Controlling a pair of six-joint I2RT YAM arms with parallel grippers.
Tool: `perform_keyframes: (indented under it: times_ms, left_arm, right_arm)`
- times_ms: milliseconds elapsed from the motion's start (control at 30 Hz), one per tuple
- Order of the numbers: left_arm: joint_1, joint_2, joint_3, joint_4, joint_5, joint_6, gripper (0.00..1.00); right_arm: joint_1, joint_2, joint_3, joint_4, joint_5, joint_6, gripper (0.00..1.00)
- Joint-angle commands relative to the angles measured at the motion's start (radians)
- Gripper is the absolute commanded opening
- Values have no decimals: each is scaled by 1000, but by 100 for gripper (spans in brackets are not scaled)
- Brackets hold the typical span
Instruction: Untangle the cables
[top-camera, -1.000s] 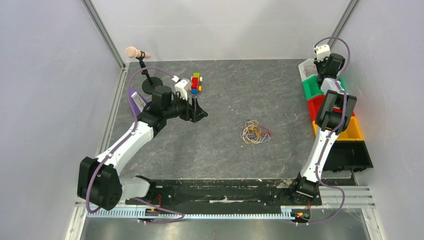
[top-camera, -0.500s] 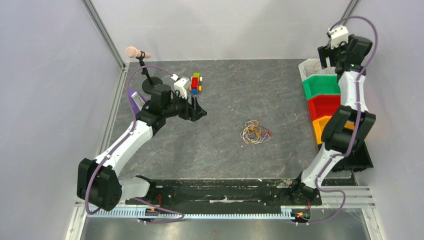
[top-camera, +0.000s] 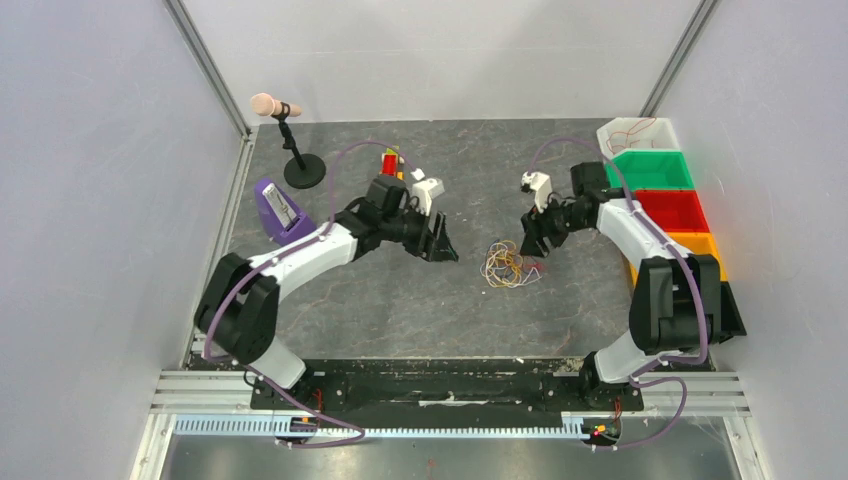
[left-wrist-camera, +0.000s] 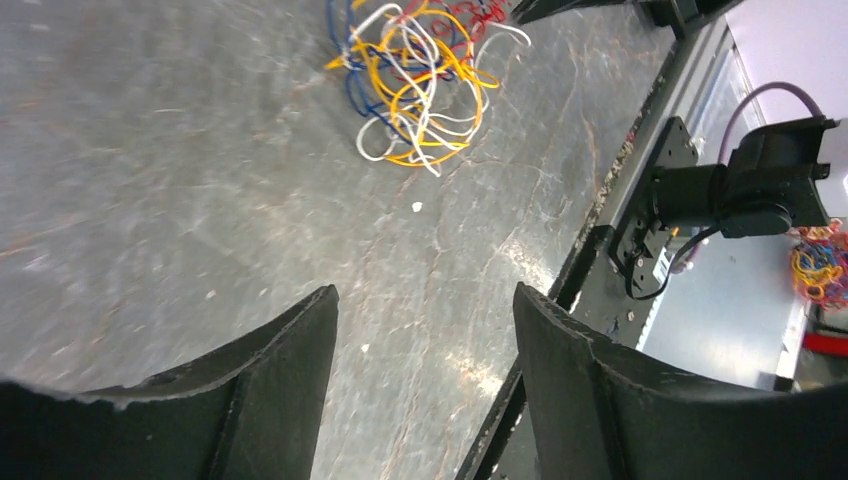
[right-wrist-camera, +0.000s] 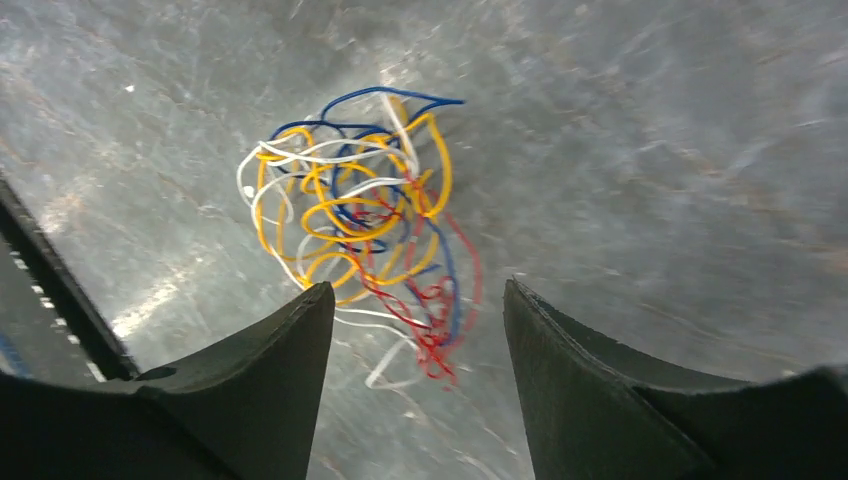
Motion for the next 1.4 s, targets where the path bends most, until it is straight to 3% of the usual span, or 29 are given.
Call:
perform_keyframes:
  times_ms: [0,133,267,667,900,1233,1300,1367]
  left_arm:
    - [-63,105,74,112,81,-104,69]
    - [-92,181,75,189,83,-156,68]
    - [-101,225,90,200,87,-168,67]
    - [-101,295,130,219,45,-193,69]
    - [-107,365,157,278,37,-232,75]
    - [-162,525,211,454,-22,-307,78]
    - [-164,548,224,461,-8,-320,66]
    - [-161,538,220,451,23,-306,43]
  right_arm:
    - [28,37,-16,148,-54,160,62]
    - [30,155,56,159,-91,276,52]
    - [31,227,99,165,-137,344,49]
    - [40,289,75,148,-132,291,34]
    - [54,281,75,108,-193,256,1]
    - [69,71,-14,166,-264,315,0]
    - [69,30,-8,179,-251,331,0]
    - [66,-14,11,190,-200,331,0]
